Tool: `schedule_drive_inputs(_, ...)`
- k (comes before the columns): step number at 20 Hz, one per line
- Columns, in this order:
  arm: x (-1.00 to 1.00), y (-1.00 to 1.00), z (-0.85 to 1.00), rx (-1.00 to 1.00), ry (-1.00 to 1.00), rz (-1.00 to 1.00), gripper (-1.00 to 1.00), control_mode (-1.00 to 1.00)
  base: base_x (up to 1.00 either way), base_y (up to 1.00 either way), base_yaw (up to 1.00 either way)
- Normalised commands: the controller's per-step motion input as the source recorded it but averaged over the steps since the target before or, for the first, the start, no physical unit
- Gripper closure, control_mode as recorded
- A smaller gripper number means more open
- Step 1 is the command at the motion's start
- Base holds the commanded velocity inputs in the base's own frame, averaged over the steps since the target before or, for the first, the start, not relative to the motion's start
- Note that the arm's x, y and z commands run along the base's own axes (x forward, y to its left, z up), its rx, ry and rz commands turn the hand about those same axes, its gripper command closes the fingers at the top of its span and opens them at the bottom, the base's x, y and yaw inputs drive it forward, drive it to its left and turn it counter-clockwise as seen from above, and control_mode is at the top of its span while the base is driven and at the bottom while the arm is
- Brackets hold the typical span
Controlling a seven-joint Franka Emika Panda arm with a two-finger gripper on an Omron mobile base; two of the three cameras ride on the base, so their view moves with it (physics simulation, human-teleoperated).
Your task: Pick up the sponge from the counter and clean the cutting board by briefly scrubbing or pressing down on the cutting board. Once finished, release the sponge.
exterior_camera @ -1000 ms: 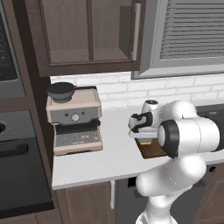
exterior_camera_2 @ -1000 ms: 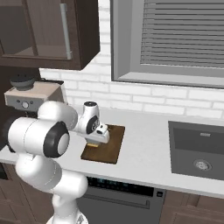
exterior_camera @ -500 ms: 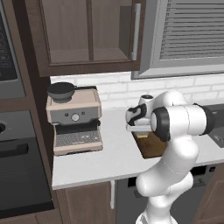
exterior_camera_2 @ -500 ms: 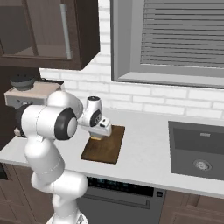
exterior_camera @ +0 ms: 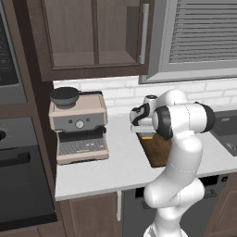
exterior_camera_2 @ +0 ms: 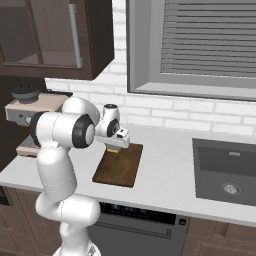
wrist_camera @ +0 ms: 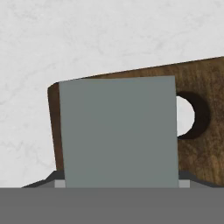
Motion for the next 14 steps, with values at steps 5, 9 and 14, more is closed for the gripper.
schedule_drive_inputs(5,-0.2,0.0,-0.14,0.0,0.0,0.0,1.0,-1.0,0.0,0.0,0.0)
schedule_drive_inputs(9,-0.04,-0.09,-0.07,0.0,0.0,0.0,1.0,-1.0,0.0,0.0,0.0)
schedule_drive_inputs(14,-0.02,-0.21,-0.04,0.0,0.0,0.0,1.0,-1.0,0.0,0.0,0.0)
